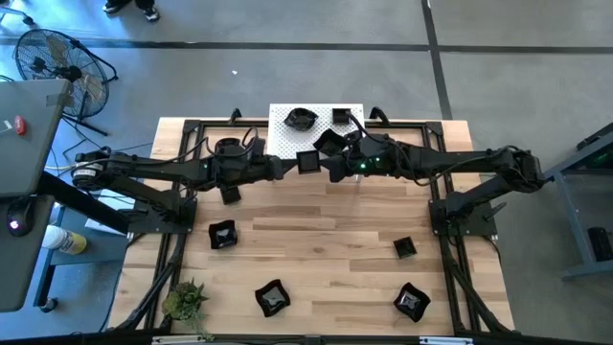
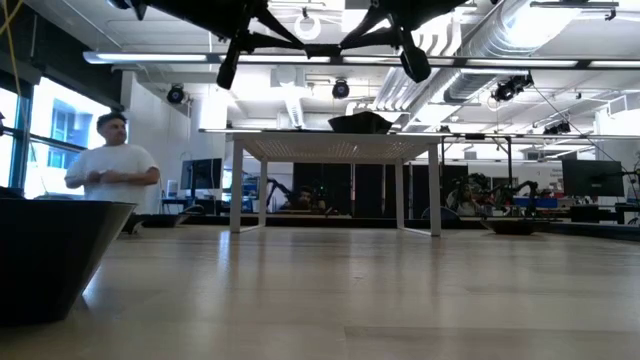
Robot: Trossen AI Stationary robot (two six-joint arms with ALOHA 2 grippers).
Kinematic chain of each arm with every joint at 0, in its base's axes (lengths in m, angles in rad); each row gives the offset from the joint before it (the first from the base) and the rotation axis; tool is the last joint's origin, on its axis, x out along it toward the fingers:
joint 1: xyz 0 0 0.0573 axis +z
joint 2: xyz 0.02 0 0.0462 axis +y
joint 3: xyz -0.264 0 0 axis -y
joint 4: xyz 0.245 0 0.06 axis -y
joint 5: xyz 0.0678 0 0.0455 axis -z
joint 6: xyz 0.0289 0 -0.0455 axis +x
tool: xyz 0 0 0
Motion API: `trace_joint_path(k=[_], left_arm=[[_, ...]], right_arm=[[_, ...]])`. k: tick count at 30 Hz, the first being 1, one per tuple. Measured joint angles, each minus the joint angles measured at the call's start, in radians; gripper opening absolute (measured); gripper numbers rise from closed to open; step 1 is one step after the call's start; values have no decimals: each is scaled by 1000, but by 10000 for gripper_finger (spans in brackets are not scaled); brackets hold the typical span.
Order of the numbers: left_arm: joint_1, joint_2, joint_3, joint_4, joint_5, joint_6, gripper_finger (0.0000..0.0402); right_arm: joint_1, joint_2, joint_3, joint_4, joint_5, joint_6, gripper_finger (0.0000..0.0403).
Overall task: Pick & Place Mini shaped plates
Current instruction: Stack the square plate on top of the square plate on the shelf
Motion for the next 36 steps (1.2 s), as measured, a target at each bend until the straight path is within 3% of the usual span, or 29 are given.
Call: trace_joint_path(k=[6, 17, 22, 26, 36], left_arm=[[0, -1, 0, -6, 38, 15, 10], [0, -68, -1, -93, 13, 160, 135], [0, -144, -2, -129, -38, 243, 160], [0, -190, -1, -141, -43, 329, 144], [0, -216, 0, -135, -21, 385, 37]], right_arm=[[0, 0, -2, 0, 17, 0, 1], [-23, -4, -2, 7, 22, 8, 1], [-76, -29, -2, 4, 14, 9, 1], [-188, -48, -2, -37, -5, 9, 1], [-522, -22, -1, -118, -157, -55, 0]])
